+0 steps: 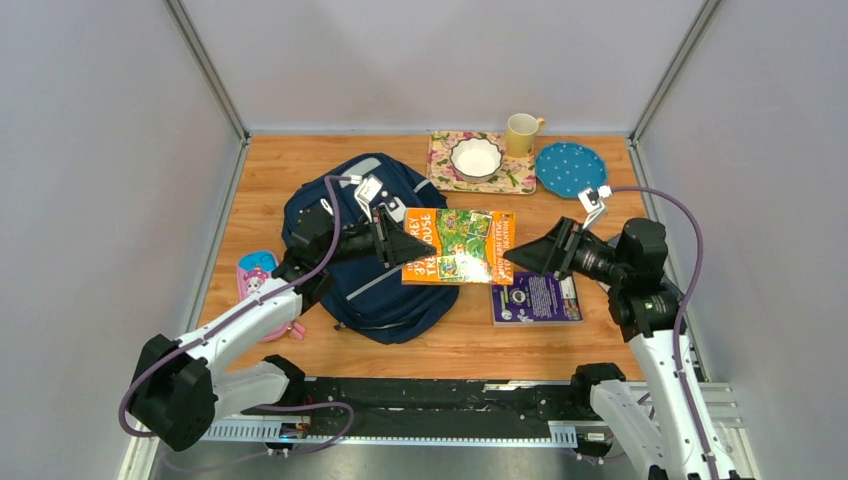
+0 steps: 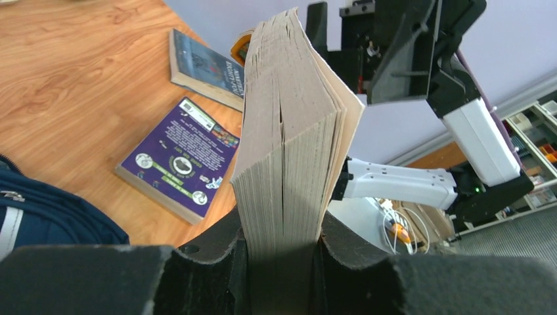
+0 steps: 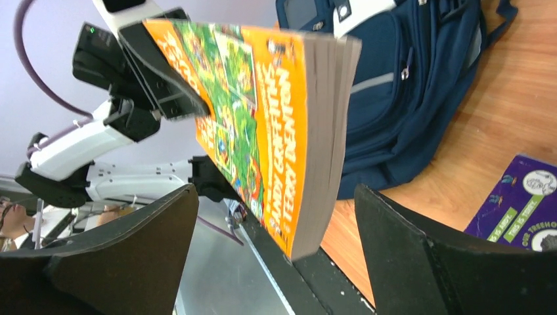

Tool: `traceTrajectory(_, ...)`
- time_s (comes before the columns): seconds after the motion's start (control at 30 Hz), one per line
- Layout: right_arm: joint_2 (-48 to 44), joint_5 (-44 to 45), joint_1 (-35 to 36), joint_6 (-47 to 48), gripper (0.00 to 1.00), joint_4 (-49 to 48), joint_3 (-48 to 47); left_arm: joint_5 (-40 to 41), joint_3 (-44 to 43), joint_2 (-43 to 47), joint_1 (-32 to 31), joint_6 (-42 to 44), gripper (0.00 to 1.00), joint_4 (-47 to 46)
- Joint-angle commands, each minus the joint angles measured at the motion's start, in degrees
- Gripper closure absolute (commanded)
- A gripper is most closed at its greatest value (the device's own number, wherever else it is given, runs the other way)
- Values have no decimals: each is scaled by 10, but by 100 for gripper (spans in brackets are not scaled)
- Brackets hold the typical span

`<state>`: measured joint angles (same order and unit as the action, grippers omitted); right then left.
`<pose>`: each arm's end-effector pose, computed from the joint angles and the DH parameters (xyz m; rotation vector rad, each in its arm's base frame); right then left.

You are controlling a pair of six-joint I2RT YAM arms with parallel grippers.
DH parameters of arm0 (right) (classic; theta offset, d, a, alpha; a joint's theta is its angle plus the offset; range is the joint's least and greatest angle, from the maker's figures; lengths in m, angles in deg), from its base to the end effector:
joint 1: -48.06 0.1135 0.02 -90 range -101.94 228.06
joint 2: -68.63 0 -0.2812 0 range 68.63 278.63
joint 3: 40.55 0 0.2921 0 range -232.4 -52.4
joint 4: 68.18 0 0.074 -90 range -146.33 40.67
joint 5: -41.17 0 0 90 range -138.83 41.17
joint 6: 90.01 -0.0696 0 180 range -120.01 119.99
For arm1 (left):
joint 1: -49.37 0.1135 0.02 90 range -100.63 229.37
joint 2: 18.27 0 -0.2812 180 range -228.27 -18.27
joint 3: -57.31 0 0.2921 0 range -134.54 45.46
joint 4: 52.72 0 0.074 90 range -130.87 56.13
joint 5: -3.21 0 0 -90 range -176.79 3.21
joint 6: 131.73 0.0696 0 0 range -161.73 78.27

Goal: Pack the student bag
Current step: Pick up the book from the center of the board.

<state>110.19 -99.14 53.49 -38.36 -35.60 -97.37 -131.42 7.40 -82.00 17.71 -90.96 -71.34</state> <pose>0.1985 0.0727 0.3417 -0.0897 1.9771 1.3282 0.2316 -0.2003 0.3062 0.4674 1.7123 -1.6497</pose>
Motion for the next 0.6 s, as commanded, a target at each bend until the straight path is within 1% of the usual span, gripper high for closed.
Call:
traceTrajectory(0.0,-21,-37,0,10,8,-10,33,12,-40,17,4,11,100,-25)
traceTrajectory(0.07,-21,-51,1,-17,8,-52,55,2,-41,10,4,-14,100,-50)
traceTrajectory(0.17,-11,-62,0,-52,8,-106,75,-27,-40,-7,4,-59,100,-112)
traceTrajectory(0.2,-1,-66,0,-69,7,-127,81,-41,-39,-15,4,-72,100,-147)
traceTrajectory(0.23,5,-71,0,-83,7,-173,86,-48,-37,-18,4,-83,100,-164)
traceTrajectory(0.3,24,-91,1,-130,7,-230,101,-66,-37,-30,4,-110,100,-199)
traceTrajectory(0.33,31,-99,1,-146,7,-286,104,-71,-38,-34,4,-114,100,-201)
traceTrajectory(0.37,44,-113,4,-187,7,-314,110,-76,-39,-36,4,-116,100,-203)
traceTrajectory(0.4,51,-119,4,-205,7,-344,113,-82,-38,-41,4,-117,100,-204)
traceTrajectory(0.43,57,-125,5,-226,7,-397,116,-84,-38,-43,3,-118,100,-204)
traceTrajectory(0.53,63,-133,11,-266,8,-447,116,-80,-32,-44,3,-114,100,-202)
traceTrajectory(0.57,65,-134,15,-268,13,-447,113,-80,-32,-45,3,-109,100,-199)
